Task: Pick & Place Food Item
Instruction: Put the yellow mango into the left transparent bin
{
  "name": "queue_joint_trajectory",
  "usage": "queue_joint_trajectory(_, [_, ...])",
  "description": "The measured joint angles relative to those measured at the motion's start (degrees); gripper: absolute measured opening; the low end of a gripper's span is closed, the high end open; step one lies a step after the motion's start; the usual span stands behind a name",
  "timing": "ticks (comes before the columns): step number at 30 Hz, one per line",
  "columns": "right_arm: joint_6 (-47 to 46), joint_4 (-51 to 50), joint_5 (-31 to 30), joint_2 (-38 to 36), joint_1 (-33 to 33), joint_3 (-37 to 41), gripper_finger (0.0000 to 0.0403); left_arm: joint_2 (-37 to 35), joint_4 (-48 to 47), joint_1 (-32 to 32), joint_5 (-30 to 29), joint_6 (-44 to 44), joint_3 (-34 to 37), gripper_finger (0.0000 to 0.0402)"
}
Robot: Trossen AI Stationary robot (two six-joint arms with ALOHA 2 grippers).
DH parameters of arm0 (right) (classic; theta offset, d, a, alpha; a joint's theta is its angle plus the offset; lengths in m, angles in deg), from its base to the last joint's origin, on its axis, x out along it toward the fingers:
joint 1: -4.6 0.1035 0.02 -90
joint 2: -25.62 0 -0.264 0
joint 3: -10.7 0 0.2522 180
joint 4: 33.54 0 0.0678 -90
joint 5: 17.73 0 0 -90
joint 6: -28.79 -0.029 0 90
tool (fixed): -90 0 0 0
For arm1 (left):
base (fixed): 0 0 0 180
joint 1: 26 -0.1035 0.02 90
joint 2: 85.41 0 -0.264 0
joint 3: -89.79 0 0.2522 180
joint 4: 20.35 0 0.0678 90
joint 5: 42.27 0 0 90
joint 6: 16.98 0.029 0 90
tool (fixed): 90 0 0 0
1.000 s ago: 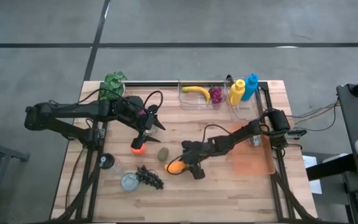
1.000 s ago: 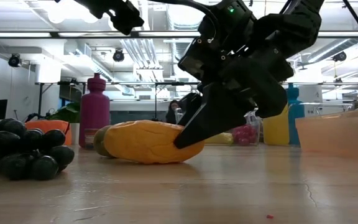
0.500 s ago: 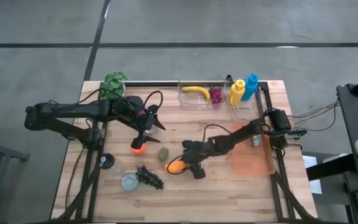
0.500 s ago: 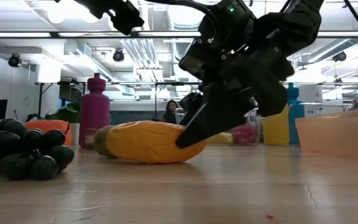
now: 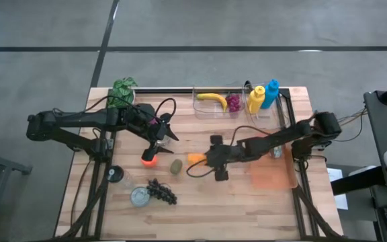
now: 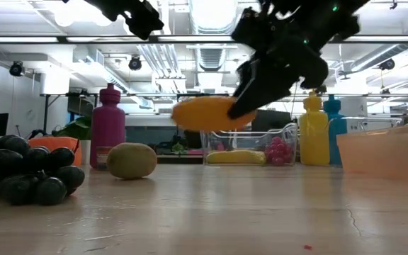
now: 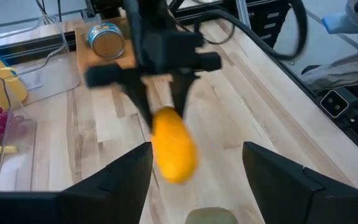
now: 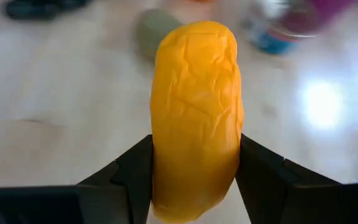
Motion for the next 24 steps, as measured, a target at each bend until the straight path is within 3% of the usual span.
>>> queue_joint_trajectory(7, [0.9, -6.7, -19.3, -9.6, -1.1, 1.2, 0.0182, 0.0, 0.9, 0.0, 0.0, 0.0, 0.0, 0.0252])
queue_joint_trajectory(10, [2.4, -6.6, -22.8, -12.7, -3.5, 1.7, 0.0182, 0.0, 1.1, 0.0, 0.0, -0.1, 0.1, 0.0256])
queue_joint_trajectory(17, [3.3, -6.6, -22.6, -16.7, -14.3, 2.9, 0.0182, 0.0, 1.3, 0.0, 0.0, -0.1, 0.2, 0.0267])
queue_joint_trajectory(24, [4.0, -3.8, -9.1, -15.6, -25.6, 2.9, 0.0182, 0.0, 1.5, 0.0, 0.0, 0.0, 0.2, 0.0275])
